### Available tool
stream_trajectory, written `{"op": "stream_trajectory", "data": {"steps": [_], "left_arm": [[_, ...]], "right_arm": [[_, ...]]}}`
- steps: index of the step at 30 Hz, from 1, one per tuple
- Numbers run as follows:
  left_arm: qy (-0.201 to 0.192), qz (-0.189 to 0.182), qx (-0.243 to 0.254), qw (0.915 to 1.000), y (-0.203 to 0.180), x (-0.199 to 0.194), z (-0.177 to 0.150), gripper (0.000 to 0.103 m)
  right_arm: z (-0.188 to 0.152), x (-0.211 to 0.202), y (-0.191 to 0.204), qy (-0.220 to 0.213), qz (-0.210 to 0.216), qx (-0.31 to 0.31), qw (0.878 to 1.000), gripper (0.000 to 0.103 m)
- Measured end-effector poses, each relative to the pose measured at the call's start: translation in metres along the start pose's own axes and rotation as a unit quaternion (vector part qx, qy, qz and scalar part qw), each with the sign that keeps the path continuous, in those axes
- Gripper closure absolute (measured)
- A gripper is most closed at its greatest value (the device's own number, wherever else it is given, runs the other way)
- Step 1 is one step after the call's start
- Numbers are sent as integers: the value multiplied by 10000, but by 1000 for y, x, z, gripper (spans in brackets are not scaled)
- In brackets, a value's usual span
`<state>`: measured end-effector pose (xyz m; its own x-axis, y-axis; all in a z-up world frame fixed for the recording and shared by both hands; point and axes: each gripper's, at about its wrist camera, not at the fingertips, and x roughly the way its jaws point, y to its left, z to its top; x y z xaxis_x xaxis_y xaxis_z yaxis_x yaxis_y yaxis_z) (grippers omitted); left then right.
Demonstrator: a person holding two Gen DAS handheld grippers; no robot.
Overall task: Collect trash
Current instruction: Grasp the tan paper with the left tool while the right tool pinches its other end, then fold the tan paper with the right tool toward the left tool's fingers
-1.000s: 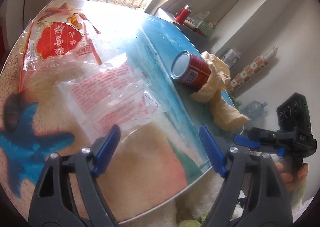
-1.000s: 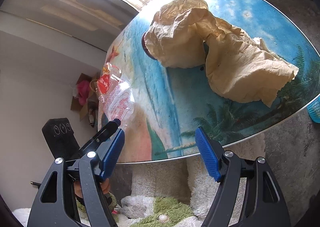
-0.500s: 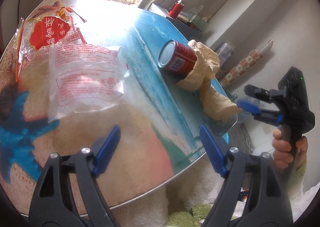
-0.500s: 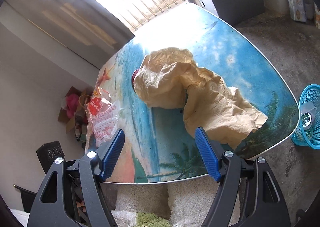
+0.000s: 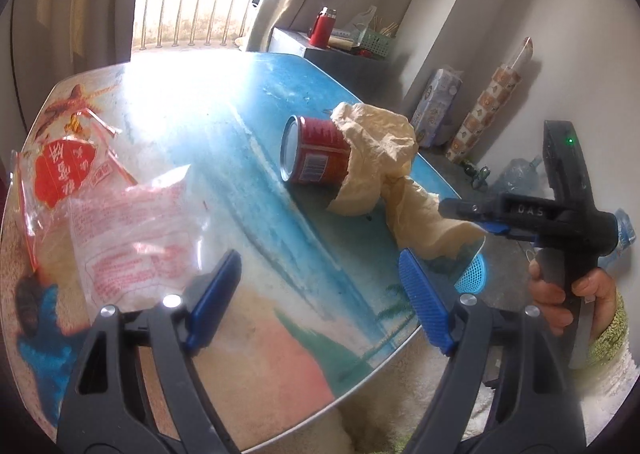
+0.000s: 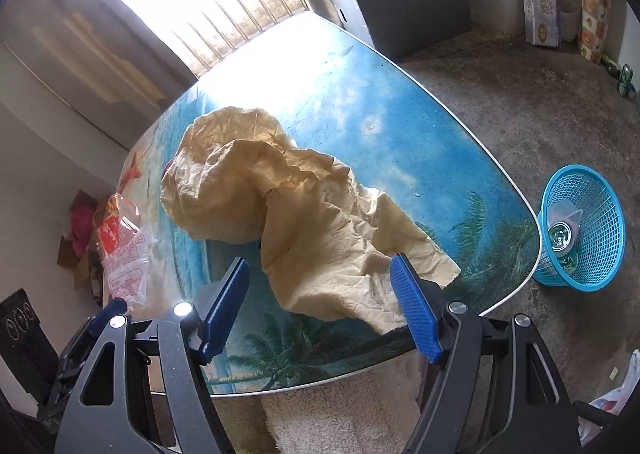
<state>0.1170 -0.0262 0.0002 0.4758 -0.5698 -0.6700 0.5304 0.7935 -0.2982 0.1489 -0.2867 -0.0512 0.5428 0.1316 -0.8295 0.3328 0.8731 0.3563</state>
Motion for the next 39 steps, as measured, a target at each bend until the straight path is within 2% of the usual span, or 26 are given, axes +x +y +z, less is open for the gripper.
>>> {"op": "stream_trajectory", "data": {"steps": [4,10,14,16,19,22,24,26,28,30,34,36,39], "left_arm": [[-191,66,399,9990,-15,6,27,27],[-157,-29,696,9975,-35,30,56,37],[51,-131,1007,9948,-54,56,68,42],[247,-22,1301,9912,-66,73,70,45],[463,330,1709,9837,-80,96,69,54],[554,651,1983,9764,-89,109,68,71],[651,736,2011,9746,-91,113,66,88],[721,736,1979,9748,-89,115,64,98],[723,709,1907,9764,-88,111,63,101],[720,509,1740,9808,-88,102,62,101],[817,-155,1138,9900,-83,84,57,102],[935,-552,766,9911,-78,80,49,102],[1120,-1112,236,9872,-70,79,33,102]], "right_arm": [[-2,16,12,7,-315,-428,9986,38],[-8,28,9,19,-623,-615,9962,65],[-7,25,-7,-13,-464,-434,9980,84],[-7,23,-16,2,-240,-250,9994,87],[-8,23,-29,0,71,-18,10000,90],[-9,22,-37,-29,280,110,9995,92],[-10,22,-44,-47,387,170,9991,93],[-11,22,-49,-53,469,231,9986,94],[-12,22,-55,-47,551,314,9980,94],[-12,20,-59,-52,638,384,9972,95],[-12,5,-71,-148,1078,555,9925,96],[-14,-7,-74,-221,1357,625,9885,96],[-16,-22,-78,-274,1882,747,9789,96]]}}
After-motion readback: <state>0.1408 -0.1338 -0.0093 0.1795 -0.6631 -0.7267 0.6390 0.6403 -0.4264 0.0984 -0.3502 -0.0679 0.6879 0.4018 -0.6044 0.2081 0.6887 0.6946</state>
